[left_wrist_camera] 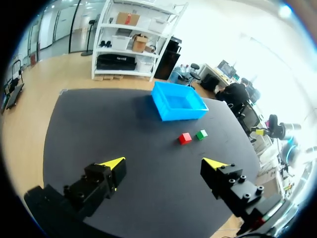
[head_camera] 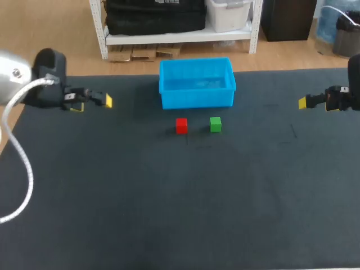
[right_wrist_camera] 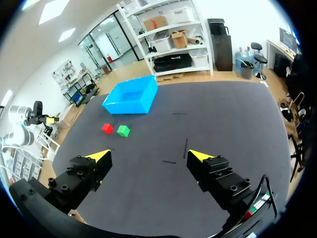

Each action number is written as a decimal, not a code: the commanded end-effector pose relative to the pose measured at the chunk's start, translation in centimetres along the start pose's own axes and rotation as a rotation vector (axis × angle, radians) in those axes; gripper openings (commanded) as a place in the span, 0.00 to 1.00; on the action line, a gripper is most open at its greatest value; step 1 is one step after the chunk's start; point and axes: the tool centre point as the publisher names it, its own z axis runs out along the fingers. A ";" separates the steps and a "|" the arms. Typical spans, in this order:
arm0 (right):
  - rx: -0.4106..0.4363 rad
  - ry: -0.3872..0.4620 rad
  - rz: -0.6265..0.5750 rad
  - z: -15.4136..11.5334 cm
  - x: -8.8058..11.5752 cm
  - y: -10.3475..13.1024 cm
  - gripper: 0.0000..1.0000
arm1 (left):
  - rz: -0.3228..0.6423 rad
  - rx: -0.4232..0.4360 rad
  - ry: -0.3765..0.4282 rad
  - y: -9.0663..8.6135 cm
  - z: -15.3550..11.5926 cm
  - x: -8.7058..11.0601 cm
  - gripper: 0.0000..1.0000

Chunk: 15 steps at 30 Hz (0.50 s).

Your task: Use the left arm to pick the red cube and place it into the blue plastic box first, then use the right arm to grasp the green cube and put it into the same blue plastic box after the first action is fully finished.

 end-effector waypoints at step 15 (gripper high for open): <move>0.001 0.001 0.000 0.0 0.0 0.0 1.00 | -0.019 -0.252 0.222 -5.8 9.7 -1.7 1.00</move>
